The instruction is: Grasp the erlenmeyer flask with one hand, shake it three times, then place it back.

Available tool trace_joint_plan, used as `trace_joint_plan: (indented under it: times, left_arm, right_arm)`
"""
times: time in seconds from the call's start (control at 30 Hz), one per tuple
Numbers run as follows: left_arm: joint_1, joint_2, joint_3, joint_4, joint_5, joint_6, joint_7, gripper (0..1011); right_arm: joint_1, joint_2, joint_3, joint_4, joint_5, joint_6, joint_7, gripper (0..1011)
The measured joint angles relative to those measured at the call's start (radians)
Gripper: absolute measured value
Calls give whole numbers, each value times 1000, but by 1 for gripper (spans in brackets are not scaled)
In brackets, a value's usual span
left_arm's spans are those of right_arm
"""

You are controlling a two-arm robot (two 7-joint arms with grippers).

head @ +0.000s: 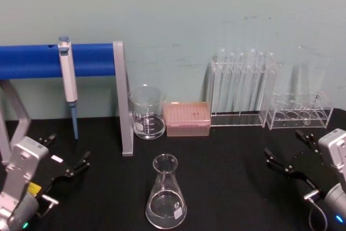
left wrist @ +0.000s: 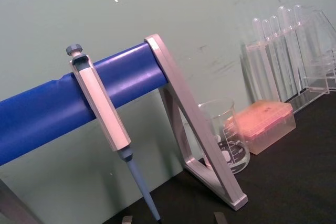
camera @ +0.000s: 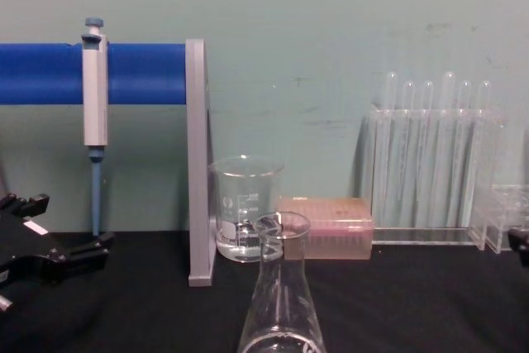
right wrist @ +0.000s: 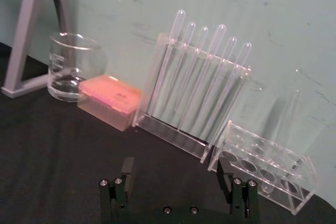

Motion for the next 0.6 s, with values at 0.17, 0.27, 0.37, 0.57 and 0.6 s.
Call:
trace_joint_plan:
  times: [0.17, 0.27, 0.37, 0.57, 0.6]
  left_arm:
    - [0, 0, 0, 0, 0, 0, 0, 1001]
    - [0, 0, 0, 0, 0, 0, 0, 1001]
    - [0, 0, 0, 0, 0, 0, 0, 1001]
    - [0, 0, 0, 0, 0, 0, 0, 1001]
    - [0, 0, 0, 0, 0, 0, 0, 1001]
  right_arm:
    - [-20, 9, 18, -21, 30, -11, 45, 1000]
    - [-34, 20, 23, -40, 43, -17, 81, 1000]
    - [-45, 29, 23, -61, 54, -25, 125, 1000]
    - [-58, 31, 12, -94, 83, -49, 219, 1000]
    - [-59, 27, 9, -98, 91, -54, 239, 1000]
